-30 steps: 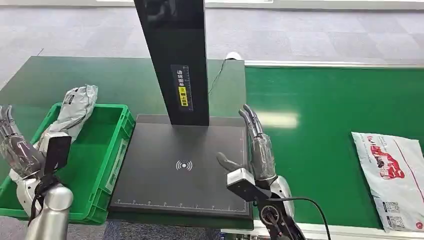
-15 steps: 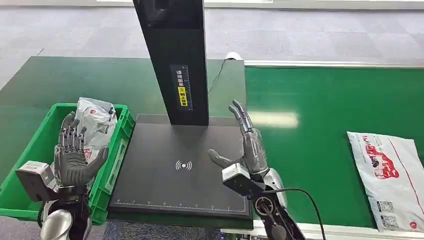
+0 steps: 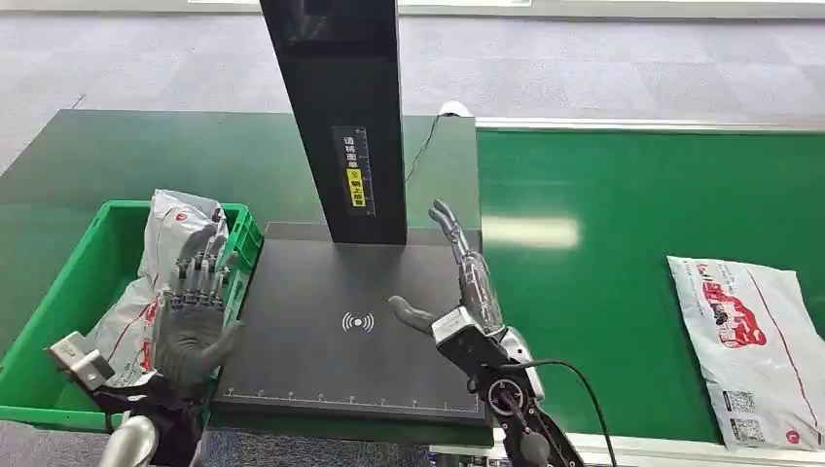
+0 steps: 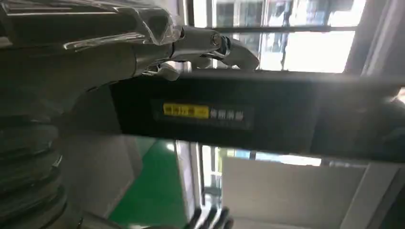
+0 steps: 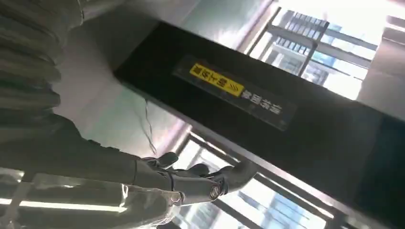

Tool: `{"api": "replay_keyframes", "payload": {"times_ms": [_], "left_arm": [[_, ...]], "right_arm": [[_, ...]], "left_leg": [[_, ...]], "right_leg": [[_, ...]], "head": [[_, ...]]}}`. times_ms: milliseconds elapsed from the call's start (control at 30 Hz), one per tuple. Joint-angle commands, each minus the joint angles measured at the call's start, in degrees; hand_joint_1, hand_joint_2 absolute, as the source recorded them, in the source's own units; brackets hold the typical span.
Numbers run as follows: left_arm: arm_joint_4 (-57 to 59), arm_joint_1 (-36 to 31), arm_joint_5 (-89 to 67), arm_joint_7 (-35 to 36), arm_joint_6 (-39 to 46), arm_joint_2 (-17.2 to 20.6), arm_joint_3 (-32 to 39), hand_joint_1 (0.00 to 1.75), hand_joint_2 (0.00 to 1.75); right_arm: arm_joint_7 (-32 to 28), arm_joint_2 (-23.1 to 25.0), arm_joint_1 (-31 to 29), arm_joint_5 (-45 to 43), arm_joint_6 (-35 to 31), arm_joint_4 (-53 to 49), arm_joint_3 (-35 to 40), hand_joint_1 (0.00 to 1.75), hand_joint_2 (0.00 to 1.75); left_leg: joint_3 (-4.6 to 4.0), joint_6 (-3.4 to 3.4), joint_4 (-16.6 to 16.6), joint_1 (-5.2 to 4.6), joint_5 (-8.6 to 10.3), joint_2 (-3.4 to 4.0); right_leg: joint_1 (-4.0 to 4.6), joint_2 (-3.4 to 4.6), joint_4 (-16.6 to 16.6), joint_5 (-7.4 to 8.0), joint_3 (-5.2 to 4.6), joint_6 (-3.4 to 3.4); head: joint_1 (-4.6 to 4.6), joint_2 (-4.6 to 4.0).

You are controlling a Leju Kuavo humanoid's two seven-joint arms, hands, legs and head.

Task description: Moved the parcel from conveyor to table for the left to box.

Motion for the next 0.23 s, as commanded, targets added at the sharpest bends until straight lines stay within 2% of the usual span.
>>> {"api": "replay_keyframes", "payload": {"times_ms": [33, 233], "left_arm": [[12.3, 0.1, -5.19, 0.58, 3.34, -2.2, -10.2, 0.0, 1.75], [12.0, 0.29, -2.19, 1.97, 2.56, -3.33, -7.08, 0.0, 1.75]], "right_arm": [[3.86, 0.73, 3.81, -7.78, 1.94, 3.96, -1.06, 0.0, 1.75], [7.24, 0.6, 8.26, -8.55, 1.05, -2.37, -4.94, 0.0, 1.75]], "left_leg": [[0.16, 0.05, -0.19, -0.02, 0.1, -0.3], [0.02, 0.05, -0.07, 0.01, 0.05, -0.26]], "right_leg": [[-0.02, -0.17, -0.19, 0.02, 0.22, -0.01], [0.01, -0.12, -0.12, 0.01, 0.07, -0.01]], "head": [[0.0, 0.0], [0.0, 0.0]]}}
